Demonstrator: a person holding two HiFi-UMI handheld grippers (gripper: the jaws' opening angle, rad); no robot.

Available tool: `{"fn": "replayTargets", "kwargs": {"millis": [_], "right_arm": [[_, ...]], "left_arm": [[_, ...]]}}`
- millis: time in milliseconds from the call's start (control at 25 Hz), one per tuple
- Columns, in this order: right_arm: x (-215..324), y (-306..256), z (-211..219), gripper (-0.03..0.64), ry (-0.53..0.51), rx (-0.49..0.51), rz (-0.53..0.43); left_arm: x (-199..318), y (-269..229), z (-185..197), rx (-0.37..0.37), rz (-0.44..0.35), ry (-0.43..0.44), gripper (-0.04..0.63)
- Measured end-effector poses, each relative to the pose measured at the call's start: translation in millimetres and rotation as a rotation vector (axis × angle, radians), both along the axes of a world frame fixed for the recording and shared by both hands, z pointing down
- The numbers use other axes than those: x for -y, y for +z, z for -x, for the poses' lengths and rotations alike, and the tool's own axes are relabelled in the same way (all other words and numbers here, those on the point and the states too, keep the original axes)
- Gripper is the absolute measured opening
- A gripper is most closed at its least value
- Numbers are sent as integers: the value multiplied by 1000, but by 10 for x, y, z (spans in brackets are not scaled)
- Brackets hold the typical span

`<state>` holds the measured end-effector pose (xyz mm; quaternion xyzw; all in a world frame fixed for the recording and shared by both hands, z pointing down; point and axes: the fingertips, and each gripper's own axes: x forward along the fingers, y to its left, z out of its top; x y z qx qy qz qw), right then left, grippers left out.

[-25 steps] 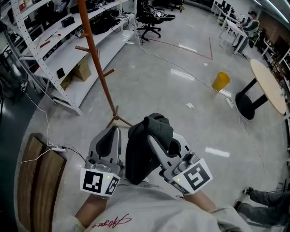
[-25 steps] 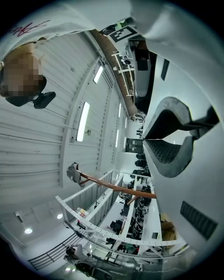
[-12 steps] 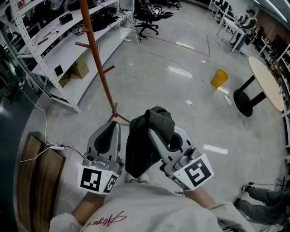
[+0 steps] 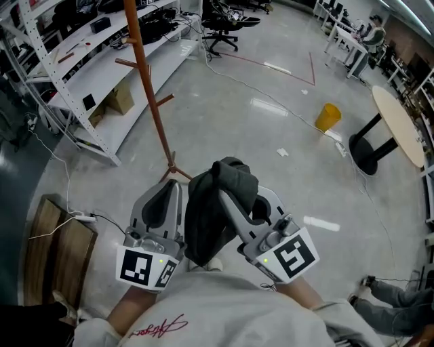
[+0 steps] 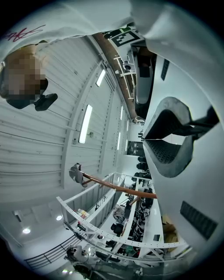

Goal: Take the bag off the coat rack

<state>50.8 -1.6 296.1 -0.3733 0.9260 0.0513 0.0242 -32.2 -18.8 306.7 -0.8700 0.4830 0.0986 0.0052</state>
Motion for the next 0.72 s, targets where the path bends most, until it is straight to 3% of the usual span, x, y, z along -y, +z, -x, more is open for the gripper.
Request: {"fn": "replayTargets", "kwargs": {"millis": [280, 480, 720], "right_arm": [[-63, -33, 106, 37, -9, 33, -3], [-84, 49, 148, 38, -1, -13, 12], [-106, -21, 214, 38, 5, 48, 9]], "left_arm": [[-62, 7, 106, -3, 3, -12, 18], [-104, 20, 165, -9, 2, -20, 18], [-130, -17, 227, -14, -2, -22, 18]]}}
